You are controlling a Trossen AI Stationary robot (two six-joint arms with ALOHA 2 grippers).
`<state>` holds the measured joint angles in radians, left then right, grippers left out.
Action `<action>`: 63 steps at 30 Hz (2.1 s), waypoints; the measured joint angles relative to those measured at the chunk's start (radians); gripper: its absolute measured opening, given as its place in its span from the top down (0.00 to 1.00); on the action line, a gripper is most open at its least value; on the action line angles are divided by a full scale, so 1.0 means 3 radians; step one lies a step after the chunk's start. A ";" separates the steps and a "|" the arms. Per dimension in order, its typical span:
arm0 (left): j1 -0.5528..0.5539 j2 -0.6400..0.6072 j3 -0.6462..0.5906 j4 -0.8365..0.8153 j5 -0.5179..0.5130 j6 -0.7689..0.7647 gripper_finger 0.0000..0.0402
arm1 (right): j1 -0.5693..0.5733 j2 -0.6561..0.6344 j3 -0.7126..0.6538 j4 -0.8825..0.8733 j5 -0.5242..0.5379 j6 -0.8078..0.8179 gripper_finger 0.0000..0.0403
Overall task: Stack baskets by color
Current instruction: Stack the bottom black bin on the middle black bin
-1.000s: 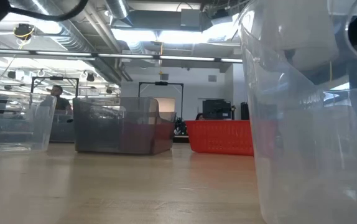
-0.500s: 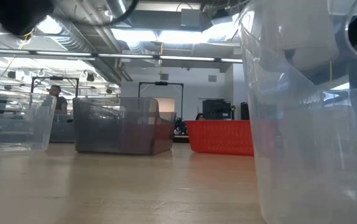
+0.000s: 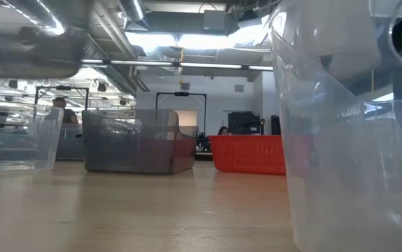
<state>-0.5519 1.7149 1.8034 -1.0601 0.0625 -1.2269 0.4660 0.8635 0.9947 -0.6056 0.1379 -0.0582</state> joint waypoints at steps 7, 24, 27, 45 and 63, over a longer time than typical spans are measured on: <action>0.0349 -0.0002 0.0407 -0.0619 0.0033 0.1402 1.00 | -0.0001 0.0000 0.0000 -0.0009 0.0000 -0.0008 0.98; 0.1183 -0.0001 0.0312 -0.0984 -0.0770 0.4006 1.00 | -0.0001 0.0001 0.0000 -0.0092 0.0596 0.0371 0.98; 0.1216 -0.0001 0.0180 -0.0988 -0.0658 0.4063 1.00 | -0.0001 0.0001 0.0000 -0.0096 0.0788 0.0526 0.98; 0.1273 0.0000 -0.0751 -0.0146 -0.0444 0.3746 1.00 | -0.0001 0.0001 0.0000 -0.0094 0.0958 0.0696 0.98; 0.1348 0.0000 -0.1073 0.0003 -0.0322 0.3484 1.00 | -0.0001 0.0001 0.0000 -0.0094 0.0961 0.0613 0.98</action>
<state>-0.1474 1.7149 1.4815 -1.0592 -0.0341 -0.1818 0.4656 0.8639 0.9947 -0.6338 0.4263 0.1256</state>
